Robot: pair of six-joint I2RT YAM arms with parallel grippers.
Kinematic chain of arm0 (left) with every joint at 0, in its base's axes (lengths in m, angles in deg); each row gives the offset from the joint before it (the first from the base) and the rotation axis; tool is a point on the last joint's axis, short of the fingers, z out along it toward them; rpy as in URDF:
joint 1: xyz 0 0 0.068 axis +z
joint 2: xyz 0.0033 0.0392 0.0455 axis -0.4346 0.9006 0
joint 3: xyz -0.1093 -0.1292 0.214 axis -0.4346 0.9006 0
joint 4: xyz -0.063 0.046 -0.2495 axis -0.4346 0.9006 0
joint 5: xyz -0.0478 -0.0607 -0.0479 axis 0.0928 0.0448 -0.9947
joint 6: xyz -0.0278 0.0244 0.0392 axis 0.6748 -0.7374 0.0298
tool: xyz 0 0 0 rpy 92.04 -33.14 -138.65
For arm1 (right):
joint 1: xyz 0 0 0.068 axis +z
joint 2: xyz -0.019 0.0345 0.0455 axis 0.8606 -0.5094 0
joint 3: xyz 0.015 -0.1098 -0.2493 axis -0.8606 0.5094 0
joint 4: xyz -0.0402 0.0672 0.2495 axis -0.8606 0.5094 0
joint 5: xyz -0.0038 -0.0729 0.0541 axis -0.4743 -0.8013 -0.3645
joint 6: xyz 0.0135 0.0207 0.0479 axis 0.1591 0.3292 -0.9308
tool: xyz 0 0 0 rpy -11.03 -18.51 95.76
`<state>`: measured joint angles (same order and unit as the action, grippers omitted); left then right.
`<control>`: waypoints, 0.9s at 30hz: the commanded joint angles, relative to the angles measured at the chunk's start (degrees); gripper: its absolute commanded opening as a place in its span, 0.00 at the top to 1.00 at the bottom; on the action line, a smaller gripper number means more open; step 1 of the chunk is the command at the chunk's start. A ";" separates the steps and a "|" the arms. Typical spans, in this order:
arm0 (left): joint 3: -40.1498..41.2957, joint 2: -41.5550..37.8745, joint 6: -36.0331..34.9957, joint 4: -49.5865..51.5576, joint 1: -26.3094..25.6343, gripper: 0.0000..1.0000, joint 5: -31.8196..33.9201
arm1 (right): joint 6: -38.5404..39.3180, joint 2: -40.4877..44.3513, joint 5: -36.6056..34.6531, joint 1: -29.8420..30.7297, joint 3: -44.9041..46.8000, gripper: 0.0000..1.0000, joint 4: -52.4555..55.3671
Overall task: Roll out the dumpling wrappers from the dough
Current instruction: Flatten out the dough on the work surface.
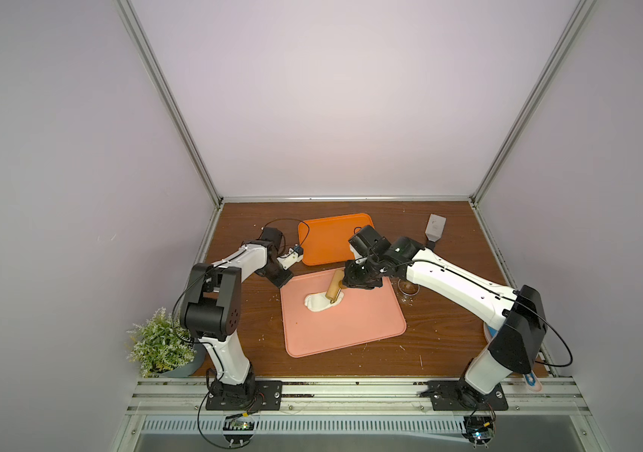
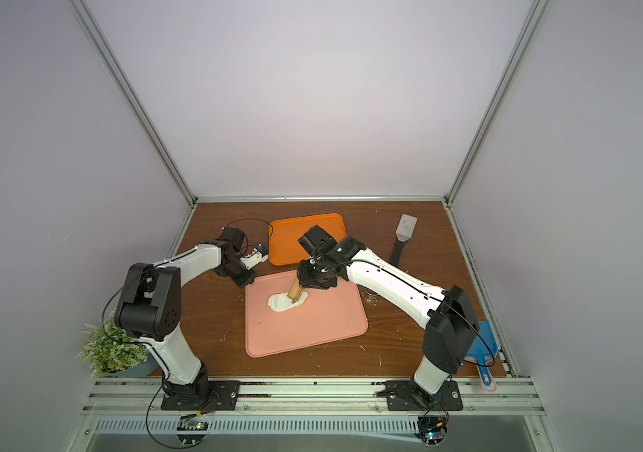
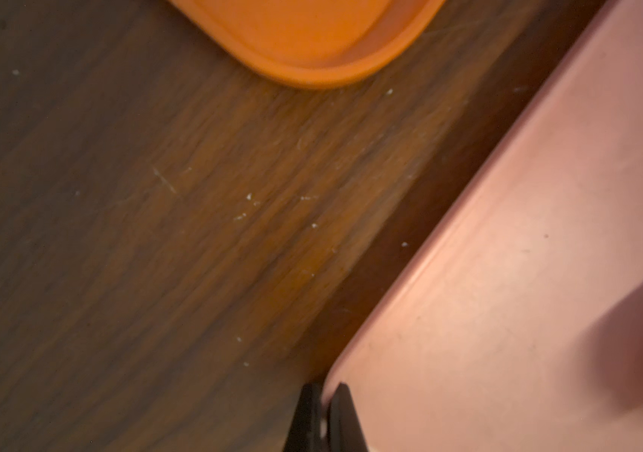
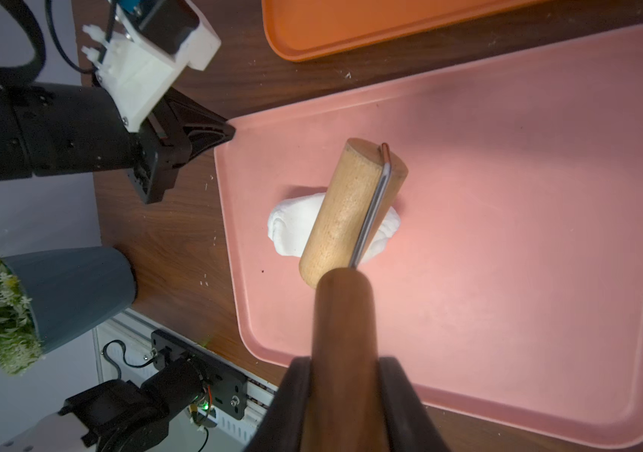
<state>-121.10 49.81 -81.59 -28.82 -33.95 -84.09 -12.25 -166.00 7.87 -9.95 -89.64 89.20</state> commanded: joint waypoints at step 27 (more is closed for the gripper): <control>4.62 8.80 0.08 -3.86 -1.32 1.00 1.19 | -1.03 3.66 4.36 -11.15 22.67 1.00 4.49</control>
<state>-121.10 49.83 -81.59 -28.82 -33.93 -84.09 -13.41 -161.98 20.98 -18.69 -71.68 77.39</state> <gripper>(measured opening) 0.060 0.299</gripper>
